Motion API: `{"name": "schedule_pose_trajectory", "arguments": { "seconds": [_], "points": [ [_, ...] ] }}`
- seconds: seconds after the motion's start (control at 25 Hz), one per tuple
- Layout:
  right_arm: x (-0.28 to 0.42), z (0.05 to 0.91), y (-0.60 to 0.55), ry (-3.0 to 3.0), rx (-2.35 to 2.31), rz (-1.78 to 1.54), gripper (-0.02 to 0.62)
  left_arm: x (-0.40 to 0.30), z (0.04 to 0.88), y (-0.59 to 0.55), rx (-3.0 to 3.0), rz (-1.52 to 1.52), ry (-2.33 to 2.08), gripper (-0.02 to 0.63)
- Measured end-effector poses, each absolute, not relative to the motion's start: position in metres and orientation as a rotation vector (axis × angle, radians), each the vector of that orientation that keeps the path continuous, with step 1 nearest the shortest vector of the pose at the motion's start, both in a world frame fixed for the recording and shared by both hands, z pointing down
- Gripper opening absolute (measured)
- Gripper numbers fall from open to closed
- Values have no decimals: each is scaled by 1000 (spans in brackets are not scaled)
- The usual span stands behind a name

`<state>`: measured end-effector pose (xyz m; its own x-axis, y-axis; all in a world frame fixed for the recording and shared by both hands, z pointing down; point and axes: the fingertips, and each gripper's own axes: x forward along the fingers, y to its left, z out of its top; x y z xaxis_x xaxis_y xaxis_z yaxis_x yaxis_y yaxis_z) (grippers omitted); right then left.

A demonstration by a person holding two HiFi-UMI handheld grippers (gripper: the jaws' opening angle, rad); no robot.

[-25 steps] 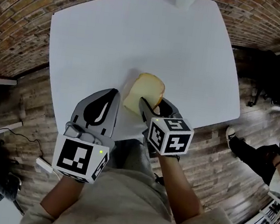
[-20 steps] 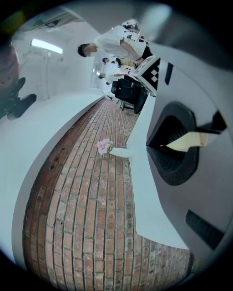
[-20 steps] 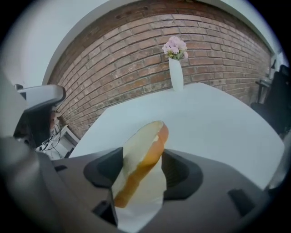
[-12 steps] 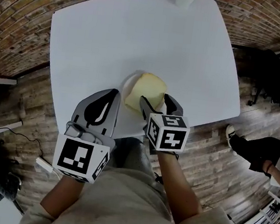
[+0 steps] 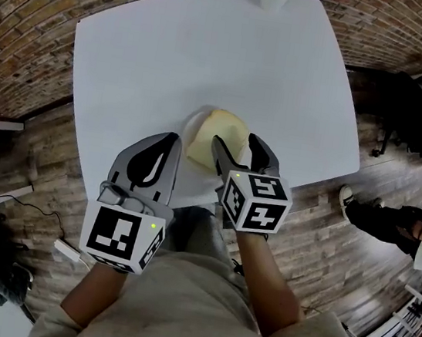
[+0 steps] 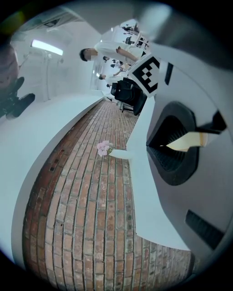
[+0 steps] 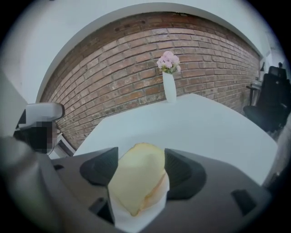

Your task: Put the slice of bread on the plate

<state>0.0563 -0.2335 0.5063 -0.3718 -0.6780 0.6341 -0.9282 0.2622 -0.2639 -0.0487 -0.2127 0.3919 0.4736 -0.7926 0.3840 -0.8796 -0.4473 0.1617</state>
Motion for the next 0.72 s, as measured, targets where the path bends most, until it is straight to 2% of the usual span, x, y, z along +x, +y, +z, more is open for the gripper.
{"name": "schedule_pose_trajectory", "arguments": {
  "seconds": [0.24,0.52,0.72],
  "points": [
    [61,491,-239,-2184,1514,862,258,-38,390,-215,2416,360,-1377,11],
    [66,464,-244,-2263,1566,793,94,-20,385,-215,2457,357,-1326,11],
    [72,443,-243,-2284,1598,665,39,-7,379,-216,2492,351,-1292,11]
  ]
}}
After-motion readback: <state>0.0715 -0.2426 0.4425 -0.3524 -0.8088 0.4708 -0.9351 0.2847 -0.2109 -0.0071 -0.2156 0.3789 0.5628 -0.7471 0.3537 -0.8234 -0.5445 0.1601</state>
